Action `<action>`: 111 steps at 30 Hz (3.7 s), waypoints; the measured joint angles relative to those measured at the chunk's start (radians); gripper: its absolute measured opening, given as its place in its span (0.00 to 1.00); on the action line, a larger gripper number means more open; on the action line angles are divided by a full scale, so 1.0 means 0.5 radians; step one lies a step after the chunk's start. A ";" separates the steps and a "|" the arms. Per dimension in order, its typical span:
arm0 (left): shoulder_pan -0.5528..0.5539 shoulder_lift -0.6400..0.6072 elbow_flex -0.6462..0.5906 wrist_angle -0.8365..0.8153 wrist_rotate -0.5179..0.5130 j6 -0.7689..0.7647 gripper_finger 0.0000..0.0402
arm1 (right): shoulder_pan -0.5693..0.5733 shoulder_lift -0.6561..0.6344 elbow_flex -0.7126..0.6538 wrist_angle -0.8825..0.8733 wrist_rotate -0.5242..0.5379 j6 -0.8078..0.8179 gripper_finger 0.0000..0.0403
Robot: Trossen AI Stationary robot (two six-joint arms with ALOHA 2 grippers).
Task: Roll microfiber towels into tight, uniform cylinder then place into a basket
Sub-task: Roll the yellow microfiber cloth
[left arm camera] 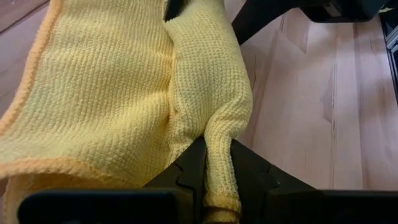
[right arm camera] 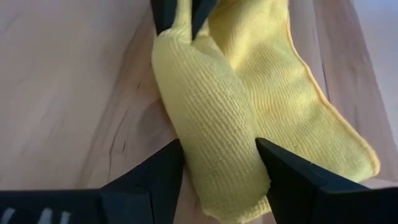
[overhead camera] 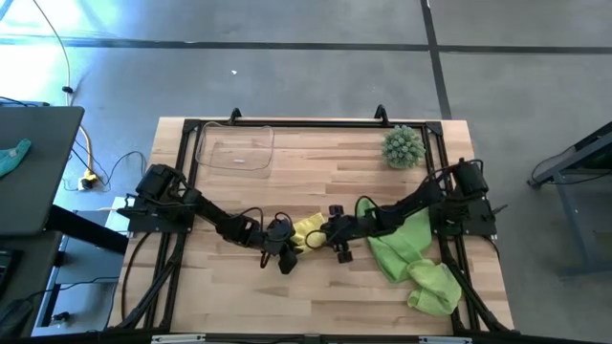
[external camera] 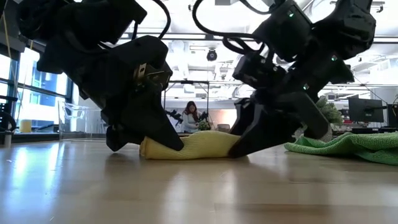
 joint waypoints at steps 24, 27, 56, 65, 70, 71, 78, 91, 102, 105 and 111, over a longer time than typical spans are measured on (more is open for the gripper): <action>-0.103 -0.432 -0.011 -0.180 -0.060 0.803 0.36 | -0.191 0.008 0.001 -0.145 -0.751 0.737 0.06; -0.166 -0.451 -0.005 -0.058 -0.194 1.001 0.36 | -0.230 0.009 -0.001 -0.148 -0.824 0.845 0.05; -0.179 -0.034 0.000 -0.072 -0.483 0.596 0.33 | -0.307 0.010 -0.005 -0.152 -0.910 1.020 0.05; -0.182 -0.036 -0.002 0.014 -0.391 0.593 0.17 | -0.307 0.011 -0.005 -0.149 -0.899 0.987 0.15; -0.184 -0.117 0.001 0.124 -0.296 0.596 0.19 | -0.307 0.010 -0.005 -0.150 -0.892 0.984 0.13; -0.184 -0.122 0.000 0.123 -0.271 0.595 0.21 | -0.307 0.011 -0.005 -0.151 -0.891 0.976 0.12; -0.185 -0.124 -0.001 0.095 -0.241 0.588 0.36 | -0.307 0.010 -0.005 -0.152 -0.891 0.971 0.10; -0.215 -0.235 0.103 0.090 -0.333 0.786 0.45 | -0.297 0.010 -0.004 -0.158 -0.887 0.971 0.10; -0.282 -0.129 0.117 0.013 -0.424 0.696 0.41 | -0.297 0.010 -0.004 -0.158 -0.888 0.971 0.10; -0.282 -0.100 0.114 -0.012 -0.429 0.687 0.40 | -0.297 0.010 -0.004 -0.158 -0.888 0.971 0.10; -0.275 -0.006 0.115 -0.021 -0.452 0.576 0.40 | -0.297 0.010 -0.004 -0.157 -0.889 0.971 0.10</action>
